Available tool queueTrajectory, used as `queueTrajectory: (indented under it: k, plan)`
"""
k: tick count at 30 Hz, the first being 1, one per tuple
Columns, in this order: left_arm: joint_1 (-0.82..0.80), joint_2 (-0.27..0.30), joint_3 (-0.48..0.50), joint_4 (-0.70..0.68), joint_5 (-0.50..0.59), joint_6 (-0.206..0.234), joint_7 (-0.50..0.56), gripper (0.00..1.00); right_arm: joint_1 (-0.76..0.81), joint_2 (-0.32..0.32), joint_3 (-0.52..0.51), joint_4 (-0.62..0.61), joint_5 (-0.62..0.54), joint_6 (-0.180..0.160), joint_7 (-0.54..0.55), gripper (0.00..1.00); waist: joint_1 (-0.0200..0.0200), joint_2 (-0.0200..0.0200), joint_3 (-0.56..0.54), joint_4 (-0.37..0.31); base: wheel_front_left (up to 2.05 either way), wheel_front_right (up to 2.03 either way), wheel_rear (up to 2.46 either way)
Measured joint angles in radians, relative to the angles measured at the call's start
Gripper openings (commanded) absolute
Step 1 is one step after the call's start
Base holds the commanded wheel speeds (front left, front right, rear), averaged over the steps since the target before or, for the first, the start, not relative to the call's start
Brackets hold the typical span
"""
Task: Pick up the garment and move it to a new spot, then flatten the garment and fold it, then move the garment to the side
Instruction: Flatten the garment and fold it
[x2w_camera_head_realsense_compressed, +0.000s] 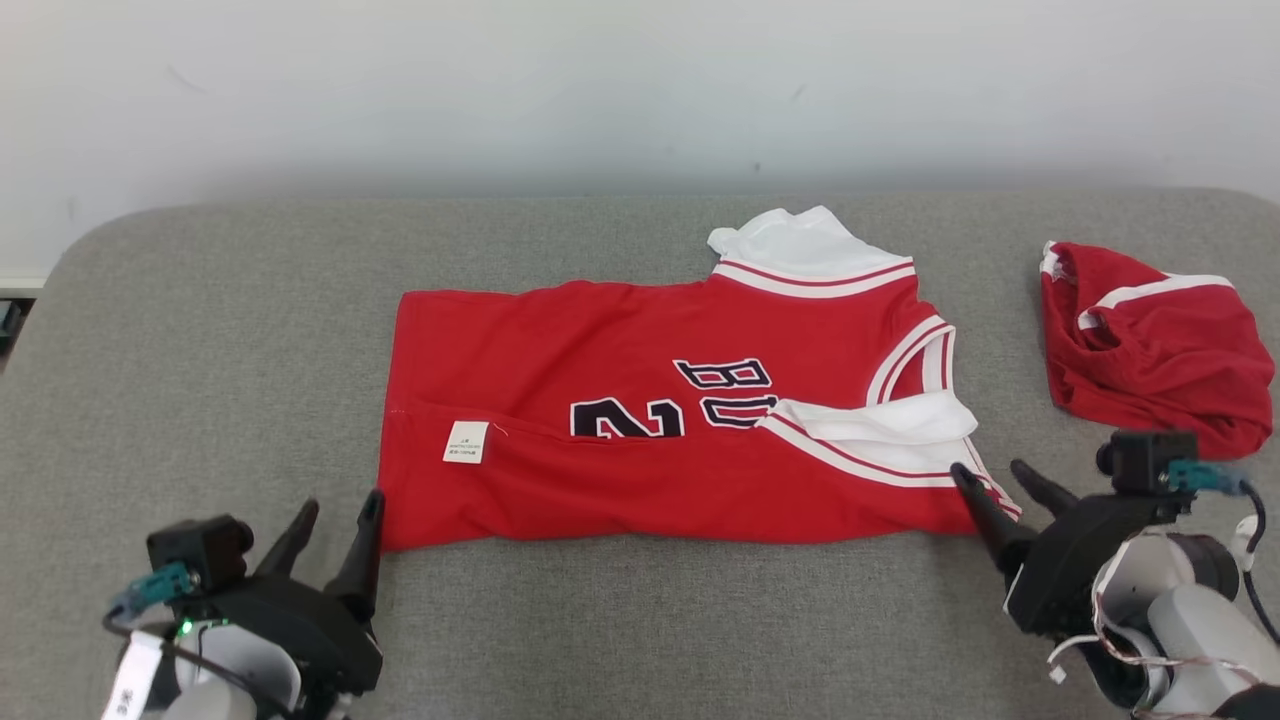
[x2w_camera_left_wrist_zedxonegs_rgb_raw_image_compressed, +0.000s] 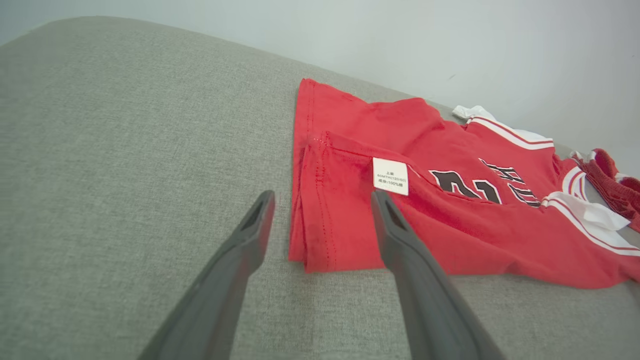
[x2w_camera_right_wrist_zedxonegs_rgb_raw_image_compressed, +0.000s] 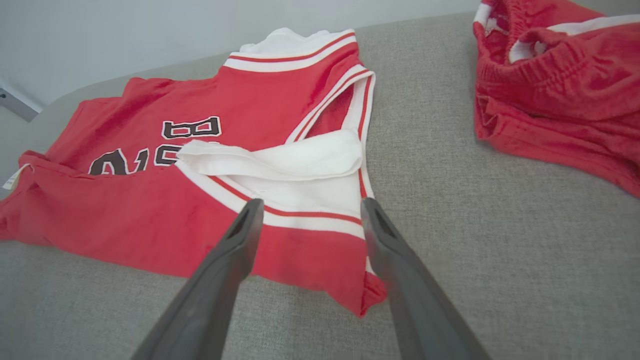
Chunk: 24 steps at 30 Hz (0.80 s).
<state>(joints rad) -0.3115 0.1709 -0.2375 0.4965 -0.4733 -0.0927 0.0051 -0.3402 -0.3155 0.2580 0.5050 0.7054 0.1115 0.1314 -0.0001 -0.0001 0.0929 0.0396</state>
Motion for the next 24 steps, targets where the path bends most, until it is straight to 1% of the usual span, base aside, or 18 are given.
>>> queueTrajectory:
  k: [6, 9, 12, 14, 24]
  plan:
    - [0.040, -0.015, -0.017, -0.005, 0.008, 0.004, -0.030, 1.00, 0.032, 0.004, 0.017, -0.023, -0.026, -0.001, -0.028, 1.00, 0.0000, 0.0000, -0.006, 0.000, 0.00, 0.00, 0.00]
    - [0.039, -0.021, -0.031, 0.000, 0.012, 0.004, -0.050, 1.00, 0.051, 0.002, 0.034, -0.024, -0.057, -0.021, -0.036, 1.00, 0.0000, 0.0000, 0.001, -0.001, 0.00, 0.00, 0.00]
    - [0.037, -0.021, -0.039, 0.010, 0.023, 0.004, -0.051, 1.00, 0.050, 0.002, 0.038, -0.022, -0.063, -0.025, -0.041, 1.00, 0.0001, 0.0000, 0.008, -0.001, 0.00, 0.00, 0.00]
    - [0.036, -0.020, -0.044, 0.015, 0.028, 0.004, -0.053, 1.00, 0.050, 0.003, 0.044, -0.021, -0.075, -0.040, -0.041, 1.00, 0.0001, 0.0000, 0.012, -0.002, 0.00, 0.00, 0.00]
    - [0.010, -0.019, -0.077, 0.049, 0.080, 0.005, -0.067, 1.00, 0.044, 0.002, 0.068, 0.000, -0.122, -0.077, -0.041, 1.00, 0.0001, 0.0000, 0.034, -0.008, 0.00, 0.00, 0.00]
